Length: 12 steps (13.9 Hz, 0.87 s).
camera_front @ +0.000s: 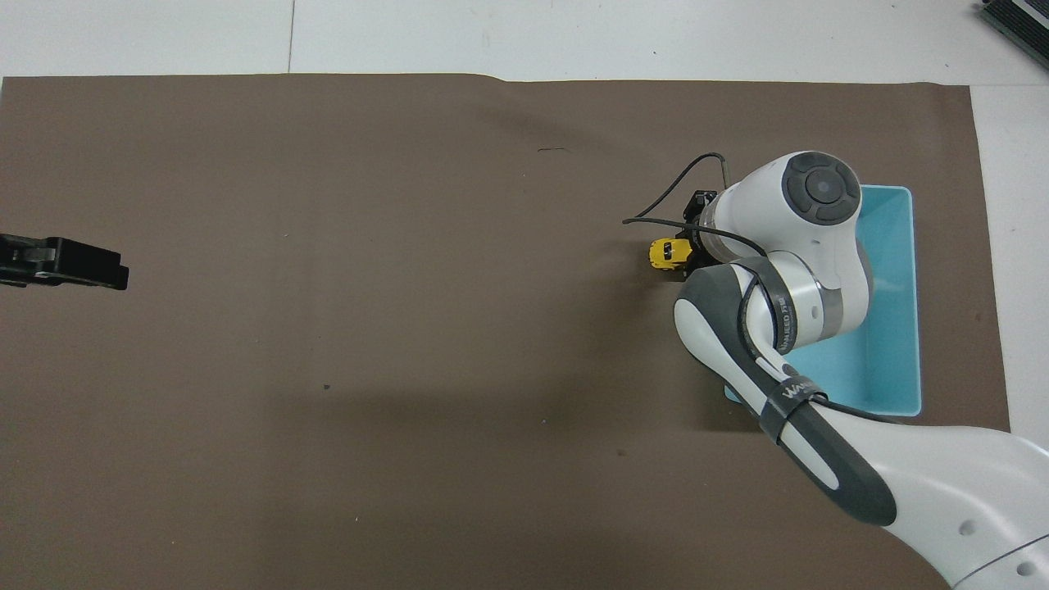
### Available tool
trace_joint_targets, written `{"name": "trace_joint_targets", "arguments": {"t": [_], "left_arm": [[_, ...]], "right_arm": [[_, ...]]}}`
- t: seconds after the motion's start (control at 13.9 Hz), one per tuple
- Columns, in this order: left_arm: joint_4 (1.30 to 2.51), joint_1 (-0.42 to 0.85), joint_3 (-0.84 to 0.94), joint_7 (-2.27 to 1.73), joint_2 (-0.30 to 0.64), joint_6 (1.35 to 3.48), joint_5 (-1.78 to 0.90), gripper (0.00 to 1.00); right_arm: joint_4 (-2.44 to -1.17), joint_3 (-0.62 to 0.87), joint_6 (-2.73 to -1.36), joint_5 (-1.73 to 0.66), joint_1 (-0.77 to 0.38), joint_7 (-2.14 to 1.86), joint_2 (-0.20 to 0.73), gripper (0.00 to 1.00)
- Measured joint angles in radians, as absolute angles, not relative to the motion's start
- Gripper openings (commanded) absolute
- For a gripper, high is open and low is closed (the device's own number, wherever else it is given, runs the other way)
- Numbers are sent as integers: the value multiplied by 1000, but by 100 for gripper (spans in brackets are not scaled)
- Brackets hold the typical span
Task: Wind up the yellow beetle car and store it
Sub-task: 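Grasp the car at the box rim with the right gripper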
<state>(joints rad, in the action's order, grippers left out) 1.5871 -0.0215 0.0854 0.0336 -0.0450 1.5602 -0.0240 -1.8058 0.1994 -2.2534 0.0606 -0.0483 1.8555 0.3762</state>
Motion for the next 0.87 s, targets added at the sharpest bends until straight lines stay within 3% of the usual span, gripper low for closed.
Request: {"name": "trace_joint_targets", "arguments": {"t": [0.87], "left_arm": [[1587,-22,85,33,-45,1560,-24,100]], "right_arm": [[-1795,219,-2090,-4,-45,1829,205,0]]}}
